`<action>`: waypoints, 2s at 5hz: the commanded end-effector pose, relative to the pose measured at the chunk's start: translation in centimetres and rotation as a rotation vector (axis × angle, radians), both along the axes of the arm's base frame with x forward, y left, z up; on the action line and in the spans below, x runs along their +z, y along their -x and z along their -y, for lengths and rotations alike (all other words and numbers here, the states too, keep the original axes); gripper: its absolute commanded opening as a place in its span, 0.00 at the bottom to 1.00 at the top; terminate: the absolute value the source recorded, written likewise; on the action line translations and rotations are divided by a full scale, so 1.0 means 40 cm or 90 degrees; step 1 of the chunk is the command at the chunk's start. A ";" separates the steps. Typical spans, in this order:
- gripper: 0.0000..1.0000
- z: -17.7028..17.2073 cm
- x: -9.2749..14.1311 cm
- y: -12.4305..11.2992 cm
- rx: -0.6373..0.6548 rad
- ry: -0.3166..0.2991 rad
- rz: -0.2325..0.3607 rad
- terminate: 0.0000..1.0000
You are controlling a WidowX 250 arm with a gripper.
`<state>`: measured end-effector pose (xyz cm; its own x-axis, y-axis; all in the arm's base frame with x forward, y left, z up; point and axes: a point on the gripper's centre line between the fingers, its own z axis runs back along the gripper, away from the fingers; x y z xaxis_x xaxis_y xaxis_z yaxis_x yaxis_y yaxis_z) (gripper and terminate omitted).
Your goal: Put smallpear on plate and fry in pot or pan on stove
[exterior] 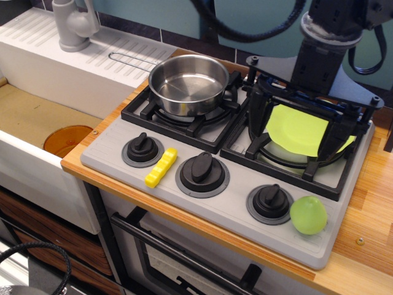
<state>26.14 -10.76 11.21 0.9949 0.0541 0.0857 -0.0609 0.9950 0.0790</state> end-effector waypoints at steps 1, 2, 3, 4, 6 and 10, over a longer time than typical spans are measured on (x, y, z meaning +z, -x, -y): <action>1.00 0.000 0.000 0.000 0.000 0.000 0.000 0.00; 1.00 0.046 -0.017 0.005 0.010 0.001 0.010 0.00; 1.00 0.071 -0.020 -0.005 0.014 0.004 0.017 0.00; 1.00 0.093 -0.040 0.012 0.019 0.000 0.023 0.00; 1.00 0.117 -0.095 0.019 0.020 0.001 0.050 0.00; 1.00 0.107 -0.211 0.027 0.010 -0.006 0.119 0.00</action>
<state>24.71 -14.72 2.08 0.9658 0.0647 0.2512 -0.0893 0.9921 0.0879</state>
